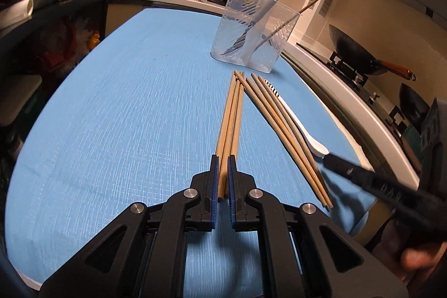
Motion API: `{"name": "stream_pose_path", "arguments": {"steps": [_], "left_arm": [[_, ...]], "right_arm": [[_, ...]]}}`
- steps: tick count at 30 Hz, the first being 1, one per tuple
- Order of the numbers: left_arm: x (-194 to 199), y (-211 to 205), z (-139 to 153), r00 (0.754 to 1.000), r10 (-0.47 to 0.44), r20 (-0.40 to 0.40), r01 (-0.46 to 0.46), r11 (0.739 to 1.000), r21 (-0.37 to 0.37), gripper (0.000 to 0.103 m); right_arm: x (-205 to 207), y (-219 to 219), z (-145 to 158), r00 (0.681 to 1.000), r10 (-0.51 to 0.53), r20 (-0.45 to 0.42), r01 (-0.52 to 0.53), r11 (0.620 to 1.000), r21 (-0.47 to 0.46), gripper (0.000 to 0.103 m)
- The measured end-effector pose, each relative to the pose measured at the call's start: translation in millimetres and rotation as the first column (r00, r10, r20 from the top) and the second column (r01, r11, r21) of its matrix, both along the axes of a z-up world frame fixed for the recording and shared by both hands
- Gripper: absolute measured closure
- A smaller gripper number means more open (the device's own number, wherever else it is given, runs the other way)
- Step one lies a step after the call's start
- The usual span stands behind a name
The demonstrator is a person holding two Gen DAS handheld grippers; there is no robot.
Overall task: Organize utensils
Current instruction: 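Move both tools back down to the remaining wooden chopsticks, then close the left tool on one wooden chopstick while the right tool grasps another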
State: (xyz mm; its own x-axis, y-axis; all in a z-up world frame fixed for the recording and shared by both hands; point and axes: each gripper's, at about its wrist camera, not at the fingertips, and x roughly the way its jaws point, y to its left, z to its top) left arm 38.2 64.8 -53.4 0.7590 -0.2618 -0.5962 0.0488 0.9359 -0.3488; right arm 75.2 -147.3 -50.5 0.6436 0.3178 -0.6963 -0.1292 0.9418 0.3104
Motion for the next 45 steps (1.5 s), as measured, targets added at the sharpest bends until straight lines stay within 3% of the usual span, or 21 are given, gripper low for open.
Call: {"name": "stream_pose_path", "arguments": {"steps": [3,8,13,18,22,24,30,34,45], "left_arm": [[2.8,-0.5,-5.4,1.0,-0.002,-0.002,0.002,1.0,-0.001,0.097],[2.5,-2.7,-5.5,1.0,-0.001,0.004,0.001,1.0,-0.002,0.097],[1.1,-2.0,-7.1,0.999,0.032,-0.005,-0.032,0.998,0.056,0.094],[-3.2,-17.2,-4.8,1.0,-0.003,0.011,0.002,0.988,0.152,0.094],[-7.5,-32.4,-4.6,0.999,-0.02,0.045,0.006,0.955,0.296,0.094],[-10.9,-36.0,-5.5,0.998,-0.014,0.068,-0.009,0.945,0.328,0.094],[-14.3,-31.0,-5.2,0.995,0.011,0.1,-0.041,0.955,0.294,0.097],[-11.8,-25.8,-5.1,0.994,0.046,0.103,-0.072,0.962,0.263,0.098],[-9.3,-20.7,-6.5,0.993,0.073,0.095,-0.094,0.965,0.246,0.098]], "right_arm": [[-0.2,6.8,-6.2,1.0,-0.007,-0.008,0.006,0.998,-0.066,0.09],[-1.8,9.7,-5.6,1.0,-0.012,0.0,0.012,0.995,-0.099,0.093],[-6.8,12.9,-5.0,1.0,-0.01,0.015,0.012,0.988,-0.155,0.098],[-14.0,12.1,-5.5,1.0,-0.009,0.019,0.012,0.985,-0.172,0.098],[-13.6,15.8,-4.7,1.0,0.0,0.016,0.003,0.982,-0.191,0.097],[-14.2,16.7,-4.9,1.0,-0.001,0.022,0.006,0.98,-0.197,0.097],[-15.2,20.1,-4.8,0.999,0.006,0.036,0.002,0.974,-0.225,0.098],[-18.2,28.2,-4.3,0.998,0.024,0.062,-0.005,0.955,-0.297,0.098],[-18.4,31.8,-5.1,0.996,0.032,0.082,-0.006,0.955,-0.297,0.097]]}}
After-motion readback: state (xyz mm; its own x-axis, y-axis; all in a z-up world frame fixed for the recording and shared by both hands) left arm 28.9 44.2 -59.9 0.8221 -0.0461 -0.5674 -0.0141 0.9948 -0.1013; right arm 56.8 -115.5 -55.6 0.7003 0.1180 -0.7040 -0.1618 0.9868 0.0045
